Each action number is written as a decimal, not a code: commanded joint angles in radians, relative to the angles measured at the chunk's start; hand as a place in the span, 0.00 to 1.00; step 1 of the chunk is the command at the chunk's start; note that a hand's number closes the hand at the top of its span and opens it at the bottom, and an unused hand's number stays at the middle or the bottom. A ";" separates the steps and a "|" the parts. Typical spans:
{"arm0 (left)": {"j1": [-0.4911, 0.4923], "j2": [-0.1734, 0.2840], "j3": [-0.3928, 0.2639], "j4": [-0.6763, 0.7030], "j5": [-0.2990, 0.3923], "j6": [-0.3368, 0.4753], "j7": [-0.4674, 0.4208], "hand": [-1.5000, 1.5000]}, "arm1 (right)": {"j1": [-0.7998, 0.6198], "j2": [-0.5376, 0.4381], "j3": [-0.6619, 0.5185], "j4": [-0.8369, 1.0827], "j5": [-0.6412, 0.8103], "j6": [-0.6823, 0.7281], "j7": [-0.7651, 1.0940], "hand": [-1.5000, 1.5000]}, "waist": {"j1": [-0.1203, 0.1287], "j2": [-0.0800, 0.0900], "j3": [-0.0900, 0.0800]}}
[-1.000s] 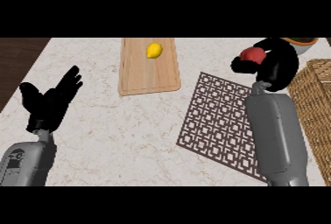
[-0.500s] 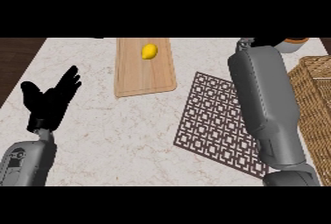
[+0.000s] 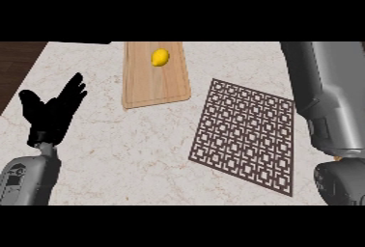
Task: Pick the bell pepper from the placemat and place it in the basket
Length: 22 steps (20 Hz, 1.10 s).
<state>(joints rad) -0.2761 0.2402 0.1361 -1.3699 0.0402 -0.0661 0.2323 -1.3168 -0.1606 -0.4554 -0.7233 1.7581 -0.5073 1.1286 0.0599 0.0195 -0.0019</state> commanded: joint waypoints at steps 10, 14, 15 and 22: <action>0.076 -0.010 -0.010 -0.075 0.002 -0.002 0.019 0.50 | 0.001 -0.163 -0.105 0.121 0.186 0.022 0.223 1.00 | -0.019 -0.014 0.002; 0.060 0.010 0.020 -0.016 -0.004 0.002 -0.025 0.50 | 0.032 -0.199 -0.167 0.129 0.136 -0.014 0.149 1.00 | -0.036 -0.011 0.002; 0.030 0.010 0.028 0.000 0.001 0.009 -0.003 0.50 | 0.094 -0.151 -0.157 0.084 0.141 -0.036 0.160 1.00 | -0.055 -0.017 0.002; 0.072 0.010 0.032 0.011 -0.012 0.006 -0.048 0.50 | 0.219 -0.165 -0.200 -0.017 0.077 -0.083 0.046 1.00 | -0.067 -0.020 0.002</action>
<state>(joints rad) -0.2121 0.2470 0.1611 -1.3929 0.0407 -0.0625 0.2233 -1.1665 -0.3263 -0.6327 -0.6824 1.8732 -0.5346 1.1018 0.0068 0.0014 -0.0001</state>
